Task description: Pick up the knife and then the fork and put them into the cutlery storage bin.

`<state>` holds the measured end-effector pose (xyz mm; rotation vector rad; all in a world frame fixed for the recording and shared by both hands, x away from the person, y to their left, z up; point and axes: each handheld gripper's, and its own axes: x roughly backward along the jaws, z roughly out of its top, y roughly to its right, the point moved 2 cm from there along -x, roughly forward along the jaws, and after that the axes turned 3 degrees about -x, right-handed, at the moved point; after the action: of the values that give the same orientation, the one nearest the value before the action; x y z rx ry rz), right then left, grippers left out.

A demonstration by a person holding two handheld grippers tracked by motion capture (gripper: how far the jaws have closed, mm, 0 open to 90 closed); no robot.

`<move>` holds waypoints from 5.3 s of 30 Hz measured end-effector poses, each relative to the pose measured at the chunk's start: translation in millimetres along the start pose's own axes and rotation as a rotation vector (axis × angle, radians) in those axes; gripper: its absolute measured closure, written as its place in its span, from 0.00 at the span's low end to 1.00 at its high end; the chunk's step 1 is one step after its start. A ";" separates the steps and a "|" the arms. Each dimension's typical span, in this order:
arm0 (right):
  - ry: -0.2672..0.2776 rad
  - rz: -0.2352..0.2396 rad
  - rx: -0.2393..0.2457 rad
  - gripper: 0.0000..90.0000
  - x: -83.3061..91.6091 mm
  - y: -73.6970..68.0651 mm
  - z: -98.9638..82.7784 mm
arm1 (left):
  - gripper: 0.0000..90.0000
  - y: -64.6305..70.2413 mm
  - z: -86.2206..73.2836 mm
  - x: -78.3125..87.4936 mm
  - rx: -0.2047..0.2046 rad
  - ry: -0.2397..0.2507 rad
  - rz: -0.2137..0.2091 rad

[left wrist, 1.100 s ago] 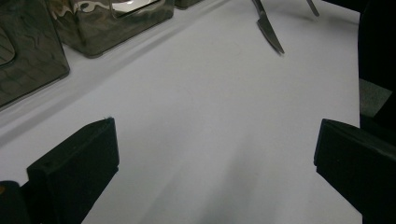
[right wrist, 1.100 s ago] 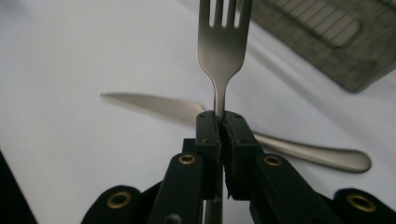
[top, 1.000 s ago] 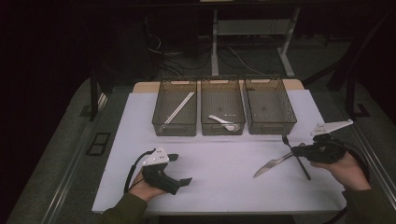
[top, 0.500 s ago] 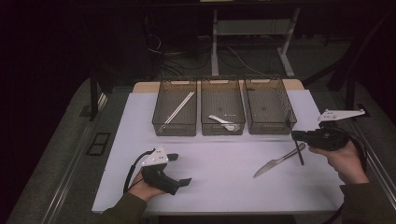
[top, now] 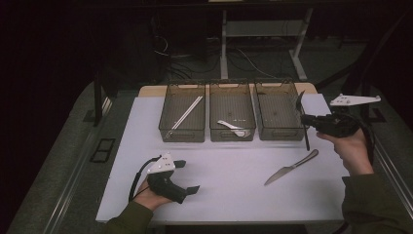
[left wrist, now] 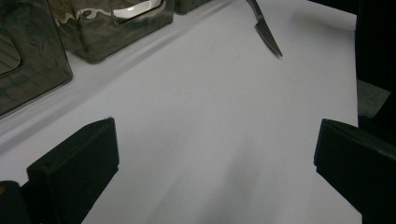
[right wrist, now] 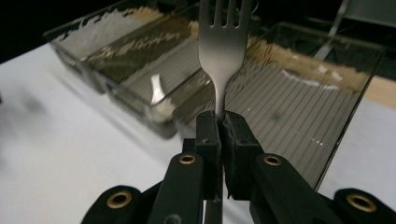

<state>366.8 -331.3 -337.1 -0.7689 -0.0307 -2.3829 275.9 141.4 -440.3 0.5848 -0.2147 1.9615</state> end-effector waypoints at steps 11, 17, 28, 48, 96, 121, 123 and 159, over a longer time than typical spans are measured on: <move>0.033 -0.090 0.020 0.95 -22.6 11.1 43.9 | 0.00 0.6 0.3 -0.4 -0.004 -0.002 -0.004; 0.018 -0.143 0.027 0.95 -42.9 23.0 56.2 | 0.00 0.3 0.1 -0.4 -0.003 -0.002 -0.006; -0.082 -0.177 0.024 0.95 -73.6 43.2 44.6 | 0.00 0.3 -0.1 -0.7 -0.002 0.000 -0.009; -0.239 -0.177 -0.011 0.94 -100.9 57.6 9.6 | 0.00 0.3 -0.3 -1.0 -0.002 -0.003 -0.010; -0.065 0.001 0.016 0.45 -25.4 -0.5 -6.5 | 0.00 1.3 0.3 -1.3 0.000 -0.003 -0.002; -0.199 -0.079 0.049 0.81 -12.3 13.0 -74.0 | 0.00 1.9 0.8 -1.0 -0.003 -0.004 0.001; -0.212 -0.090 0.049 0.86 -13.9 17.8 -77.1 | 0.00 1.8 0.8 -1.0 -0.002 -0.004 0.001; -0.398 -0.180 0.001 1.00 -43.5 57.2 -100.7 | 0.00 0.9 -0.4 -2.1 0.003 -0.008 -0.002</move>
<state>374.8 -373.5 -453.2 -1.2753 -0.2758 -2.3544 275.7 139.5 -441.6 0.5948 -0.2160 1.9582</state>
